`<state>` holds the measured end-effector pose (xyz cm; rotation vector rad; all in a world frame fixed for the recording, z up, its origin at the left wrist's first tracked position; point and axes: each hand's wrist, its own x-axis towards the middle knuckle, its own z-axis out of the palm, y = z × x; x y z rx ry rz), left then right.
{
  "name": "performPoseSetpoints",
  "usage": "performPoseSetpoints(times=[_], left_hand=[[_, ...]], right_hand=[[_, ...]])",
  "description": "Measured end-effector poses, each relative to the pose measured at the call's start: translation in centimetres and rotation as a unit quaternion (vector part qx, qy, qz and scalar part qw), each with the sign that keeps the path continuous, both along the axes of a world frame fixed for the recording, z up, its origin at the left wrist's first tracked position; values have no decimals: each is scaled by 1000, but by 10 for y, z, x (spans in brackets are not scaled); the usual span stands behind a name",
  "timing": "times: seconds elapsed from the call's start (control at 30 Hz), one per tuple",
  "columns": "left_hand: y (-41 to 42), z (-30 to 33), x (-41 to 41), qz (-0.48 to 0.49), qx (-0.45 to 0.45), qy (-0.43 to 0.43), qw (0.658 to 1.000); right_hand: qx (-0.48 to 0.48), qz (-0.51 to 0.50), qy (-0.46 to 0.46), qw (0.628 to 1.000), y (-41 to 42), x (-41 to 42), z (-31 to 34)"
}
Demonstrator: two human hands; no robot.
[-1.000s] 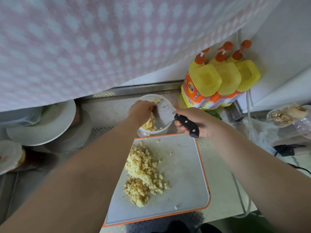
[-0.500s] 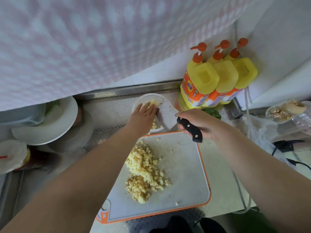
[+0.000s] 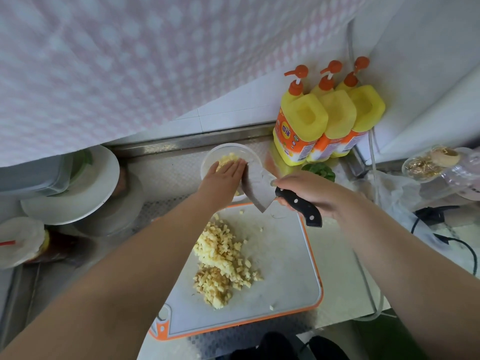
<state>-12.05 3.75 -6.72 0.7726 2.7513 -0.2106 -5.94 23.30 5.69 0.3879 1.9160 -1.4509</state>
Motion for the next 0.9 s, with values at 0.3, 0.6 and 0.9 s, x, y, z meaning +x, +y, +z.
performPoseSetpoints(times=[0.3,0.6,0.9], left_hand=[[-9,5,10,119,19,79,990],[-18,-6,52,338,346,123,867],[-3,-52,69,476,305,-17,824]], right_hand=[[51,-25,49,997,35,28,-8],[56,-45,88,993,44,64,-33],[52,-36,48,997,62,89,-58]])
